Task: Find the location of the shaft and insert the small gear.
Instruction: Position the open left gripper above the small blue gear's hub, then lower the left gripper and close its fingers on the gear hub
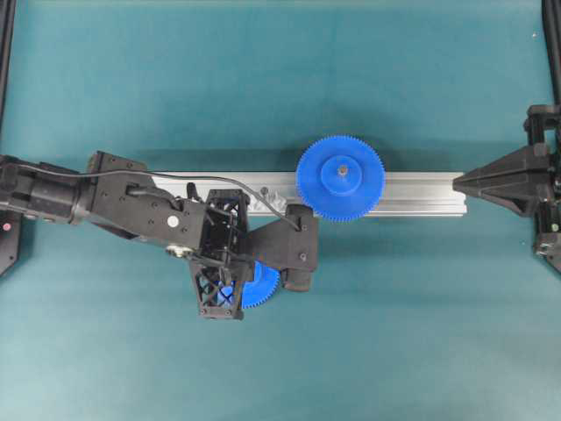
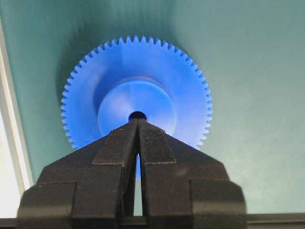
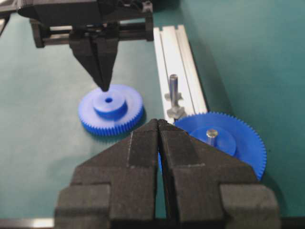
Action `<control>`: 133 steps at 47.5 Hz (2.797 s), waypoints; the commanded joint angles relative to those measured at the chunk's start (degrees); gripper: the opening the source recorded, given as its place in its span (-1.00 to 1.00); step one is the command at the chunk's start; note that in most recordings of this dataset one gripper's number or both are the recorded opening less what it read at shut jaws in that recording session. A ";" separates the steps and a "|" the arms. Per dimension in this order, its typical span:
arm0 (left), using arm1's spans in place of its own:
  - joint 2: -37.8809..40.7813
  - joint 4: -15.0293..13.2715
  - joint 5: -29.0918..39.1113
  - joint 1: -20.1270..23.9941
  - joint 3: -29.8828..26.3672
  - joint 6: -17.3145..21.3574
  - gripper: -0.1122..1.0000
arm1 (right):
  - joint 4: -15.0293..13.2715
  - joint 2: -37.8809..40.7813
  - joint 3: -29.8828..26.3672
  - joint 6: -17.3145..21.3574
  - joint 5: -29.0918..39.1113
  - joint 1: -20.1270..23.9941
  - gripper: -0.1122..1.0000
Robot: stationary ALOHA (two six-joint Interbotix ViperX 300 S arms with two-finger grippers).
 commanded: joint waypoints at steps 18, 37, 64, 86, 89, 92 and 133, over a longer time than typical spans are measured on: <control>-0.97 0.09 1.49 -0.35 -1.93 -0.09 -0.78 | 0.09 0.09 -0.62 0.62 -0.26 -0.18 -0.76; -0.79 0.09 1.49 -0.35 -1.76 -0.09 -0.50 | 0.09 -0.18 -0.79 0.62 2.20 -0.18 -0.76; -0.79 0.09 -0.53 -0.35 -2.11 -0.18 0.87 | 0.09 -1.32 -0.62 1.41 2.90 -0.09 -0.76; -0.09 0.09 -0.53 -0.26 -2.20 -0.88 0.87 | 0.09 -1.32 -0.53 1.49 2.99 -0.09 -0.76; 0.09 0.09 -0.53 -0.26 -2.29 -0.79 0.87 | 0.09 -1.32 -0.53 1.49 2.99 -0.18 -0.76; 0.35 0.09 -0.53 -0.26 -2.29 -0.79 0.87 | 0.09 -1.32 -0.53 1.49 2.99 -0.09 -0.76; 3.69 0.09 -0.88 0.53 -2.29 -0.26 0.87 | 0.09 -1.41 -0.53 1.58 2.99 -0.09 -0.76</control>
